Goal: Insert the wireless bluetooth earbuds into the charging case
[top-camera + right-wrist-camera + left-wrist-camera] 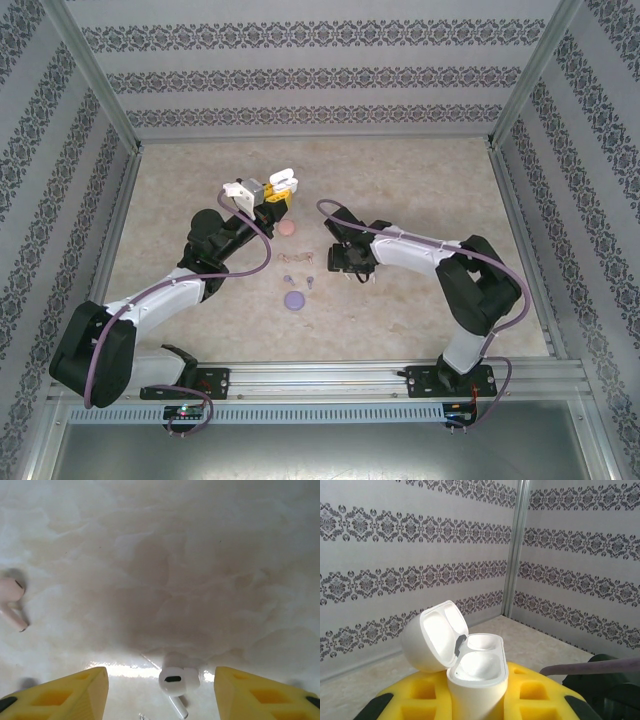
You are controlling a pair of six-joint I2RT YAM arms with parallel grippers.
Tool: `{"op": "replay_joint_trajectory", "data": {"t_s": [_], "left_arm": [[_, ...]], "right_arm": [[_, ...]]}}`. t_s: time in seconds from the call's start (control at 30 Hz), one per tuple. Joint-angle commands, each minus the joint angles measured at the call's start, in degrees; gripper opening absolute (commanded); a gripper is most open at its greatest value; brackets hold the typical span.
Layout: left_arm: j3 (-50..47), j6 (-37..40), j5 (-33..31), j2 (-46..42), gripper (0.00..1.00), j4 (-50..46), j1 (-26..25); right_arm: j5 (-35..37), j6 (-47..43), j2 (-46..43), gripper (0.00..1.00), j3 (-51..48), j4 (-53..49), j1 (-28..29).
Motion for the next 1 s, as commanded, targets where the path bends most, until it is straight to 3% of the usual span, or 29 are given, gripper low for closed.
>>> {"op": "replay_joint_trajectory", "data": {"t_s": [0.0, 0.97], "left_arm": [[-0.7, -1.1, -0.2, -1.6, 0.00, 4.8, -1.0], [-1.7, -0.5, 0.4, -2.2, 0.00, 4.6, -1.0]], "right_arm": [[2.5, 2.0, 1.9, 0.57, 2.2, -2.6, 1.0], [4.4, 5.0, 5.2, 0.44, 1.5, -3.0, 2.2]]}}
